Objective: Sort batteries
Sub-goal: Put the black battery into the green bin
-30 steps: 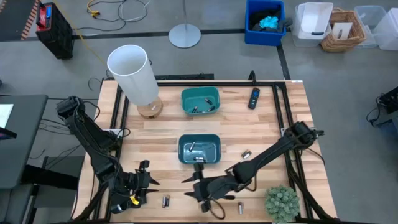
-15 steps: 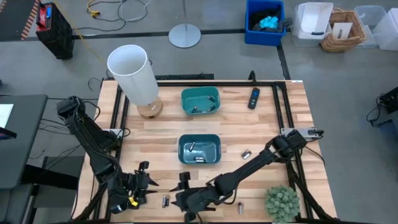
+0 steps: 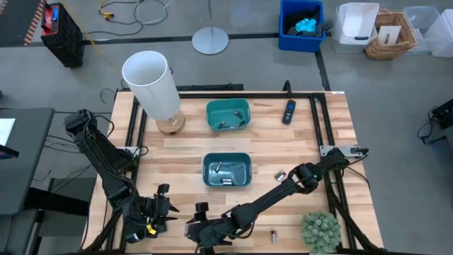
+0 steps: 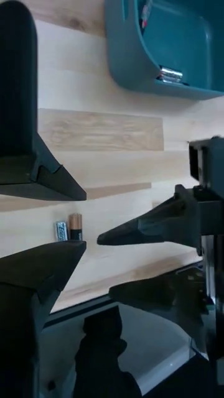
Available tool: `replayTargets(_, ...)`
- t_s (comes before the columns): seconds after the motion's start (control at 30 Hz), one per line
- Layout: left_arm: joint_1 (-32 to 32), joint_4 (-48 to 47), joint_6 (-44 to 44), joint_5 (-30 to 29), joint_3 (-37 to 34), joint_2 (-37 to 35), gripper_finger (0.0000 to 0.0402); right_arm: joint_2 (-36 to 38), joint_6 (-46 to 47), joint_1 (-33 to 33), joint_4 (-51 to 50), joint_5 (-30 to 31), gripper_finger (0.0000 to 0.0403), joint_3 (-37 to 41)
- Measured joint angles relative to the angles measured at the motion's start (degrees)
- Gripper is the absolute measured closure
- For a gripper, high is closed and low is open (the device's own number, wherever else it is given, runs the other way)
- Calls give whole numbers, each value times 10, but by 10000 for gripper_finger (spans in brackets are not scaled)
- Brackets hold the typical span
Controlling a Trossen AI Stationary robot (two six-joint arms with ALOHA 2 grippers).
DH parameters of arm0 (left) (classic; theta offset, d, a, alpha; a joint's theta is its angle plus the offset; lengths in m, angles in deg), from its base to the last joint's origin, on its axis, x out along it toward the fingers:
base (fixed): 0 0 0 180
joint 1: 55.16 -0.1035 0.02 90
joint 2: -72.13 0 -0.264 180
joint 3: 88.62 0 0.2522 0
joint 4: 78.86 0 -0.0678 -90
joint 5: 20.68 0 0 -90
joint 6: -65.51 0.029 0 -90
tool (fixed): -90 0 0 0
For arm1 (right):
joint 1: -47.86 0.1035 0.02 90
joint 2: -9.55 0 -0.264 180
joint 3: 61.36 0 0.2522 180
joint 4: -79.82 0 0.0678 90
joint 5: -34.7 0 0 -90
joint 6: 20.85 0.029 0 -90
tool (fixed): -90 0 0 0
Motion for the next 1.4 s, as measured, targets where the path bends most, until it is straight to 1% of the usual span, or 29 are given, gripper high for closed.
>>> replayTargets(0.23, 0, -9, -1, -4, 0, 0, 293, -7, 58, 0, -23, 5, 132, 0)
replayTargets(0.53, 0, -9, -1, -9, 0, 0, 293, -16, 106, 5, -24, 6, 131, 1)
replayTargets(0.6, 0, -9, -1, -10, 0, 0, 293, -18, 131, 6, -20, 6, 131, 1)
replayTargets(0.67, 0, -9, -1, -10, 0, 0, 293, -22, 145, 6, -11, 20, 131, 0)
replayTargets(0.73, 0, -10, -1, -11, 0, 0, 293, -24, 147, 10, -7, 32, 131, 1)
replayTargets(0.83, 0, -9, -1, -13, 0, 0, 293, -37, 155, 12, 30, 36, 131, 0)
replayTargets(1.13, 0, -10, 0, -14, 0, 0, 293, -51, 166, 24, 45, 82, 131, 1)
replayTargets(1.3, 0, -10, 1, -14, 0, 0, 293, -52, 149, 24, 38, 90, 131, 1)
replayTargets(1.4, 0, -10, 7, -14, 0, 0, 293, -52, 119, 25, 32, 94, 131, 1)
